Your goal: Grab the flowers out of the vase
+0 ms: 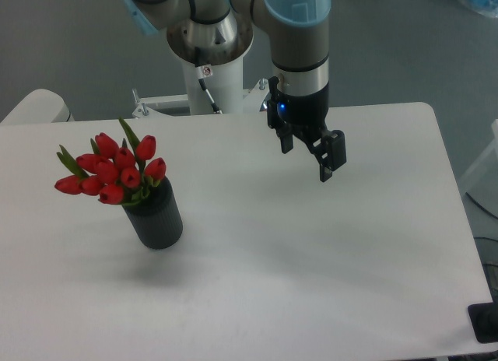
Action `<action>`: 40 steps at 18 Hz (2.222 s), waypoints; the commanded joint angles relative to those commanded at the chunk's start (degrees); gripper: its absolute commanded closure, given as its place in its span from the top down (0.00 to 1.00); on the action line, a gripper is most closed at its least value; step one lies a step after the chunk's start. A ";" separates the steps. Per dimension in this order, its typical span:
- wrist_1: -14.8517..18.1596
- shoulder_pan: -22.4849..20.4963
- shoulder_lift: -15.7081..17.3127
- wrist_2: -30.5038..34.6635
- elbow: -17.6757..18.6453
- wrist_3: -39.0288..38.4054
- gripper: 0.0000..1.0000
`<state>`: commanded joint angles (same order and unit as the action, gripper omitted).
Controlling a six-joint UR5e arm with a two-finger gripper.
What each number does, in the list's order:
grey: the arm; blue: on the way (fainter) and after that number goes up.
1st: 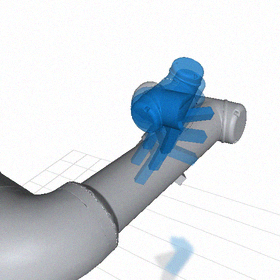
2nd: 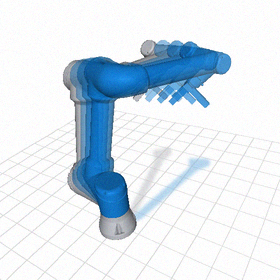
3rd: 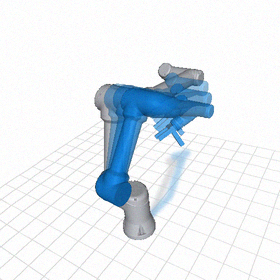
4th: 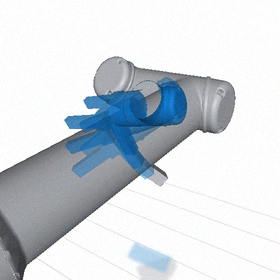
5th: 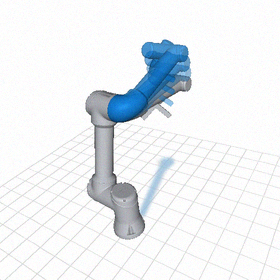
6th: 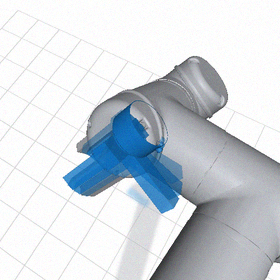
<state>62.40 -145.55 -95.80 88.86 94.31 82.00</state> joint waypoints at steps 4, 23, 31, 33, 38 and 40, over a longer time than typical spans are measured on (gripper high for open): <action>0.09 0.00 -0.18 -0.79 -0.88 -0.79 1.00; -0.26 -0.18 -0.18 -21.00 4.56 -8.96 1.00; 0.00 -1.32 6.14 -30.03 14.58 -15.90 1.00; -0.26 -0.62 6.33 -34.61 15.38 -16.87 1.00; -2.36 2.45 8.00 -37.00 17.58 -13.63 1.00; -3.42 4.21 7.12 -37.18 17.84 -13.62 1.00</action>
<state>58.98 -141.34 -88.68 51.68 112.15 68.38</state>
